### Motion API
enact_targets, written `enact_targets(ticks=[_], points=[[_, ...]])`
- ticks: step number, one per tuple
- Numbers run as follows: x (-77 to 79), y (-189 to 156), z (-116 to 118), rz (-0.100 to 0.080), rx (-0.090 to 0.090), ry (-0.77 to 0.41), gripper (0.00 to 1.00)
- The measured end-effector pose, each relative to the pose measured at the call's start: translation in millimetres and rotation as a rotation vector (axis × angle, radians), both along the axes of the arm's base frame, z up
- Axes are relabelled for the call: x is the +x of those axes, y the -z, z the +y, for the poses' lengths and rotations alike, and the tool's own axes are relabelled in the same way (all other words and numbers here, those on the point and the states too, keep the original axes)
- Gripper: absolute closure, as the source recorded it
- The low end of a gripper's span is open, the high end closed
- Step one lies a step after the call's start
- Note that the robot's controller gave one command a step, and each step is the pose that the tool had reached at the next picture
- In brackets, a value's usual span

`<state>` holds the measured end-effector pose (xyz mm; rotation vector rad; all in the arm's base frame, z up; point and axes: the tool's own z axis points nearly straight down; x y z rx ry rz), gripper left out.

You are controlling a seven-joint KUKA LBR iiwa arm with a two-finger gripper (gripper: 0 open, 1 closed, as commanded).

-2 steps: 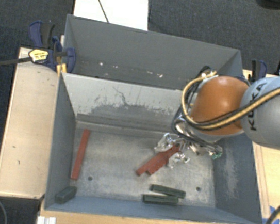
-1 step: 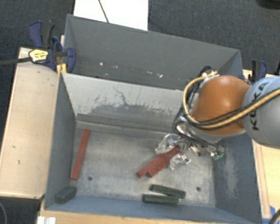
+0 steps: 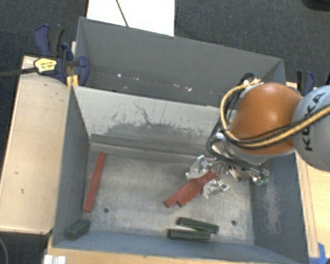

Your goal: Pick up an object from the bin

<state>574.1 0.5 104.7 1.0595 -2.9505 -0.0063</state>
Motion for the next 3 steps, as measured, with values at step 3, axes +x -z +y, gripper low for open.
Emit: enact_targets(ticks=[3], points=[[3.3,-47.7,0.1,-0.014,-0.001,0.003,1.00]])
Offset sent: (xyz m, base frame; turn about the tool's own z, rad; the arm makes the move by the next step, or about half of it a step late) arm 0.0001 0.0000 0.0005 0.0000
